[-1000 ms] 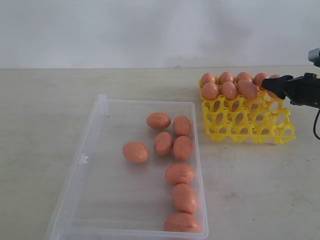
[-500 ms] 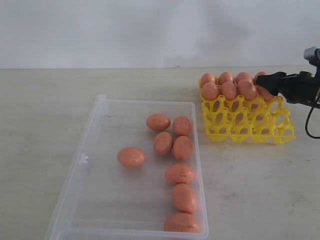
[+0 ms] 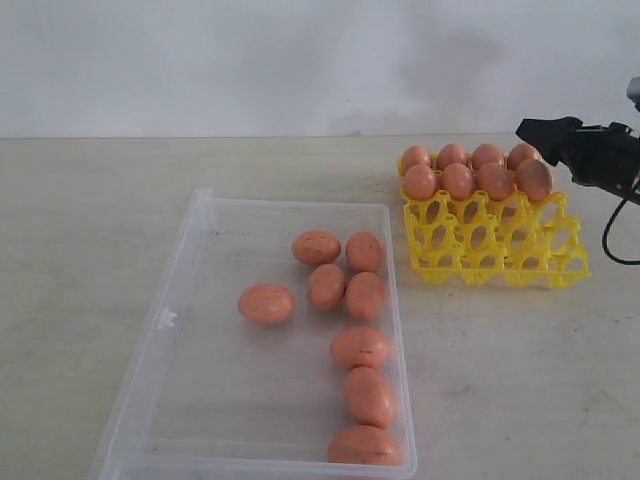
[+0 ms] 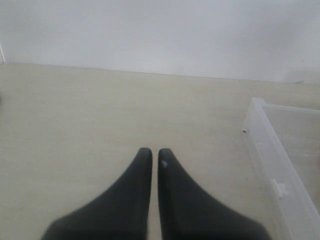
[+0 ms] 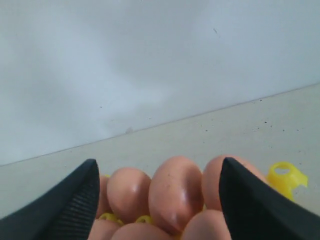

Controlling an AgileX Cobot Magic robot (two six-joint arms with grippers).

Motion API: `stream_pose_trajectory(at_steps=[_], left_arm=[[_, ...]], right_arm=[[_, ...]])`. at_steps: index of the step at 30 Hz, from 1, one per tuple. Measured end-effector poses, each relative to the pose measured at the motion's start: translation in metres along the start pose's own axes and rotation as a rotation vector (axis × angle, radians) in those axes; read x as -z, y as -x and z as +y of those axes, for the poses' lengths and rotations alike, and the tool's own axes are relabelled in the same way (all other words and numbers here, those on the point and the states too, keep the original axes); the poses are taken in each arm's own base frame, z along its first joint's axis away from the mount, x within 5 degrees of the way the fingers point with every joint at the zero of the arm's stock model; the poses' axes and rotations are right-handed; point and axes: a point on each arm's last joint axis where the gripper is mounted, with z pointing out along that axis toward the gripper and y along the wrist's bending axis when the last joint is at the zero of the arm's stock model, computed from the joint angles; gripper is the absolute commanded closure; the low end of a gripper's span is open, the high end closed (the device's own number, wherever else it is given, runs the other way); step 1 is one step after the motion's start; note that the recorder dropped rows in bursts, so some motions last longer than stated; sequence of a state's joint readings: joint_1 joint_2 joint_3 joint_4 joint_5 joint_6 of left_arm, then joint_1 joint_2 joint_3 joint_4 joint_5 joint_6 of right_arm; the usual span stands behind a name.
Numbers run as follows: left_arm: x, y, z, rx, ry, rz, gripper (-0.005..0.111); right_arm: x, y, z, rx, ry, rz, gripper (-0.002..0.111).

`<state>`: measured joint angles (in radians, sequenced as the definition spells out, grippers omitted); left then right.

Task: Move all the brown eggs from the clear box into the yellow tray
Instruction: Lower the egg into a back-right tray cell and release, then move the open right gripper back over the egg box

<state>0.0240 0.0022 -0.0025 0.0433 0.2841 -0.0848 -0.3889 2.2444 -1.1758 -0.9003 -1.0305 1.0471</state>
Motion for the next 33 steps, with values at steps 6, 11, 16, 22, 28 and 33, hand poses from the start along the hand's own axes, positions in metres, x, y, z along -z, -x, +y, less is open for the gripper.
stream_pose_trajectory(at_steps=[6, 11, 16, 22, 28, 33], left_arm=[[0.0, 0.0, 0.0, 0.0, 0.0, 0.0, 0.103], [0.0, 0.0, 0.0, 0.0, 0.0, 0.0, 0.103], [0.0, 0.0, 0.0, 0.0, 0.0, 0.0, 0.103], [0.0, 0.0, 0.0, 0.0, 0.0, 0.0, 0.103], [0.0, 0.0, 0.0, 0.0, 0.0, 0.0, 0.103], [0.0, 0.0, 0.0, 0.0, 0.0, 0.0, 0.103]], right_arm=[[0.002, 0.007, 0.01, 0.054, 0.041, 0.025, 0.079], [0.009, 0.022, 0.034, 0.23, 0.093, 0.148, 0.109], [0.017, 0.025, 0.036, 0.291, 0.0, 0.295, 0.109], [0.02, 0.015, 0.026, 0.284, -0.081, 0.406, 0.109], [0.018, 0.002, 0.015, 0.238, -0.116, 0.441, 0.109], [0.018, 0.003, 0.017, 0.186, -0.106, 0.425, 0.109]])
